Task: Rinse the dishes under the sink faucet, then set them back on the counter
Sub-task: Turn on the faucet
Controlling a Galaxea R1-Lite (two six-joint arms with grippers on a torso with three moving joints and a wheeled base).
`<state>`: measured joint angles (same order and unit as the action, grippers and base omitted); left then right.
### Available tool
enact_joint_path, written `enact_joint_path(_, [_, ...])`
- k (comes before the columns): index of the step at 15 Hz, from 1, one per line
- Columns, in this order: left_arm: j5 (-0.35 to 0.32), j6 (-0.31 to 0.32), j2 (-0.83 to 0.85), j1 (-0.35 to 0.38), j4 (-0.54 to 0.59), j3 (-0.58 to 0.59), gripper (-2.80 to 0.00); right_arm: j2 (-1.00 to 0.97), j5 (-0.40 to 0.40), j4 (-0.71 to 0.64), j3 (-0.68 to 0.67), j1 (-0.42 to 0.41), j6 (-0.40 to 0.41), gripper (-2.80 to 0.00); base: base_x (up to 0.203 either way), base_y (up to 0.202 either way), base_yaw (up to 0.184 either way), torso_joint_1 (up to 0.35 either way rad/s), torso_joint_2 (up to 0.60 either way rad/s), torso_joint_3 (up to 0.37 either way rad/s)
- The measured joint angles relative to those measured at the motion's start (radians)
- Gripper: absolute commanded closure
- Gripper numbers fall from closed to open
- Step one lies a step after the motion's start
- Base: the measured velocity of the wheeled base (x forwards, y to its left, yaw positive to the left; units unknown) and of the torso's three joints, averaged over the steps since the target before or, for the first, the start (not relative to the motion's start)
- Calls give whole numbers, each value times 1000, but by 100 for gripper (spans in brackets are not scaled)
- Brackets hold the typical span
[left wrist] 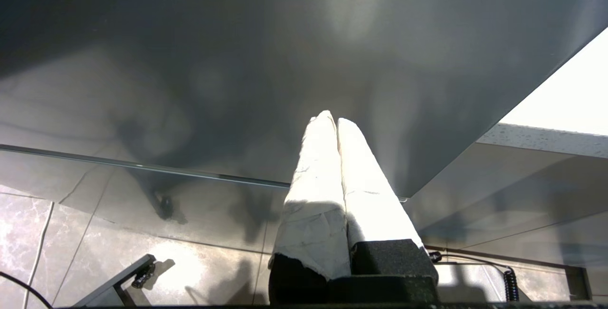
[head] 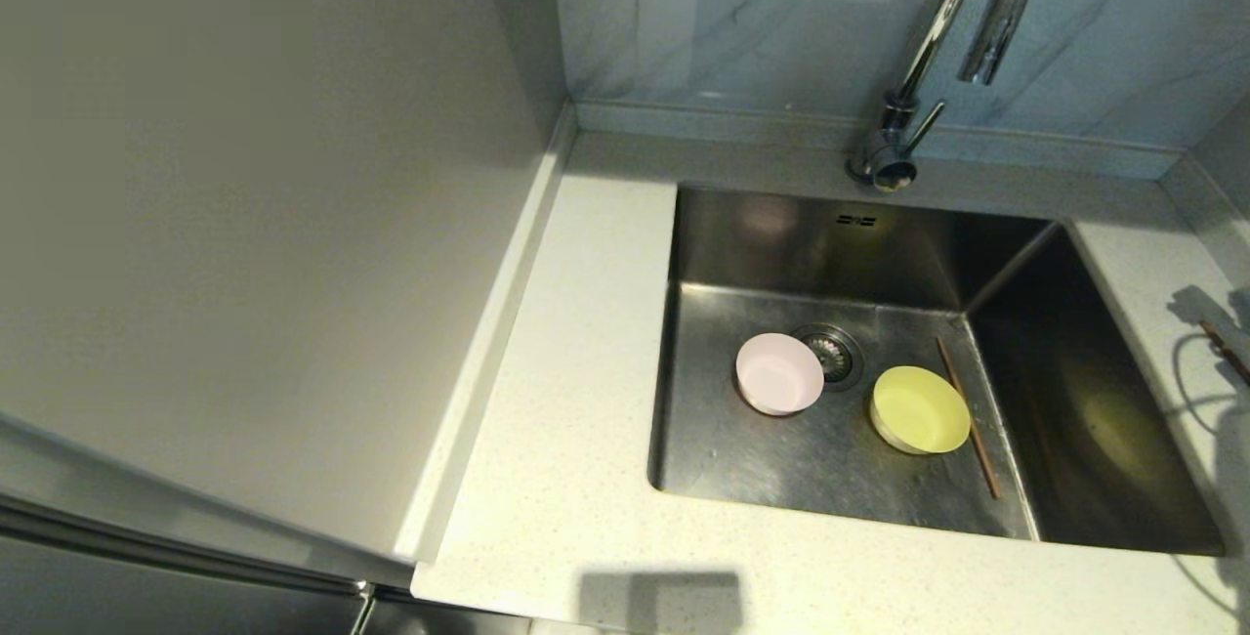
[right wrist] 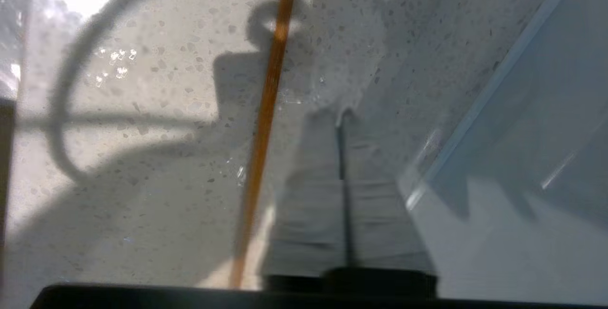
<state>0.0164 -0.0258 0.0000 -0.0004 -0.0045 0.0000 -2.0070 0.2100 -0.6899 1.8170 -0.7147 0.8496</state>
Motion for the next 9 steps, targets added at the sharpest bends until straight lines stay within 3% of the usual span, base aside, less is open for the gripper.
enact_joint_path(2, [0,0,0,0,1,0,0,3,7,0,0,0,6,0,0,0,0,0,0,0])
enact_joint_path(3, [0,0,0,0,1,0,0,4,9,0,0,0,6,-280,0,0,0,0,0,0])
enact_joint_path(9, [0,0,0,0,0,0,0,5,8,-3,-6,0,17,-280,0,0,0,0,0,0])
